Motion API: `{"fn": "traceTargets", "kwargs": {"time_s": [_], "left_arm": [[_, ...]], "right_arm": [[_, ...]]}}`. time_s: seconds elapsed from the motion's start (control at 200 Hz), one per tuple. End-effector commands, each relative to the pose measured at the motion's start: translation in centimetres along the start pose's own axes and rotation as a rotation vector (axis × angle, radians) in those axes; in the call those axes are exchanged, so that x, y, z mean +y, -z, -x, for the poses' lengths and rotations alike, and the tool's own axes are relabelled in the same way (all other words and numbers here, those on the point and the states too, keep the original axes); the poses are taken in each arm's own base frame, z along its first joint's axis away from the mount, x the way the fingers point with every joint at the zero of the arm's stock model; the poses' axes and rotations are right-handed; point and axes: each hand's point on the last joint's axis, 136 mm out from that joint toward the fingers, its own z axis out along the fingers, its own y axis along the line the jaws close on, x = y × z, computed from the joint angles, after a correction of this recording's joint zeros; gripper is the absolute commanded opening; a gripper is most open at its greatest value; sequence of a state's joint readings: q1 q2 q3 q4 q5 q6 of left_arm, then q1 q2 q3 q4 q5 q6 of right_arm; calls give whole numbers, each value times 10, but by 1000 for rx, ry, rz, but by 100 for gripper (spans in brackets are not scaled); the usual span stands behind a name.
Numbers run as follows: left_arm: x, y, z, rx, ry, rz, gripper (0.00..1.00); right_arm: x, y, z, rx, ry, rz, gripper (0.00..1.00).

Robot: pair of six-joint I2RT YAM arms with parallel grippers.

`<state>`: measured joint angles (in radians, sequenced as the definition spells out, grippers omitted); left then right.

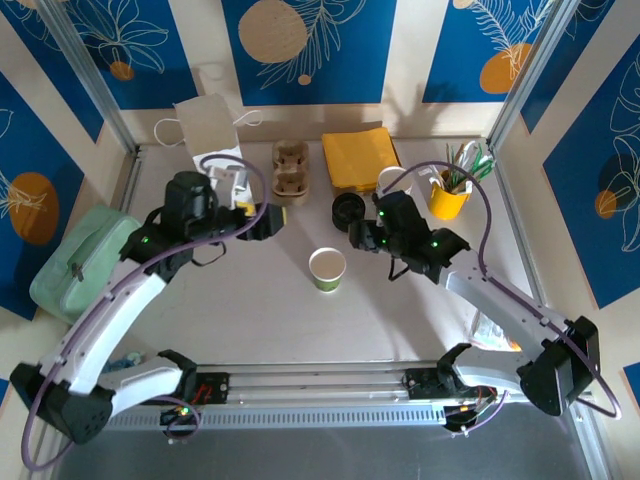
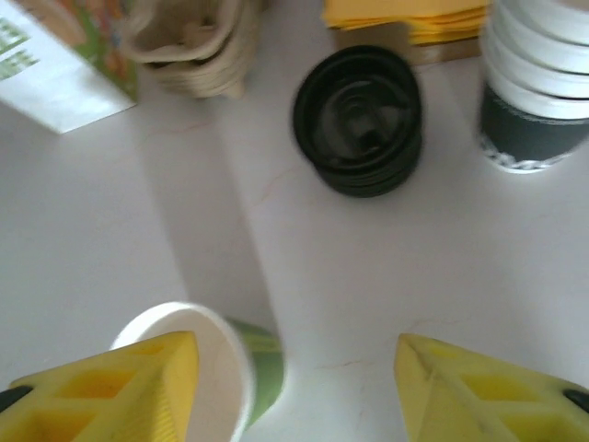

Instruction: Pack the takeout coffee

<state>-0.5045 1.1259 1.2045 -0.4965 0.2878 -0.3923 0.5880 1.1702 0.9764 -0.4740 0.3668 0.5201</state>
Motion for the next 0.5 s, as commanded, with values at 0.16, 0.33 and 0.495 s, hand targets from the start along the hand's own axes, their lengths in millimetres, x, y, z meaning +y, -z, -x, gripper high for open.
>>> {"fn": "traceTargets", "kwargs": {"time_s": [0.16,0.33,0.495], "left_arm": [[-10,-83,2,66,-240,-77,97],[15,-131,-7,162,-251,-15,94],[35,-176,-16,236,-290,17,87]], "right_arm": [[-45,-22,-8,-57,-131,32,62],[-59,-35,-28,-89,-140,31,63],[-59,-49,-40,-62,-123,62,66]]}}
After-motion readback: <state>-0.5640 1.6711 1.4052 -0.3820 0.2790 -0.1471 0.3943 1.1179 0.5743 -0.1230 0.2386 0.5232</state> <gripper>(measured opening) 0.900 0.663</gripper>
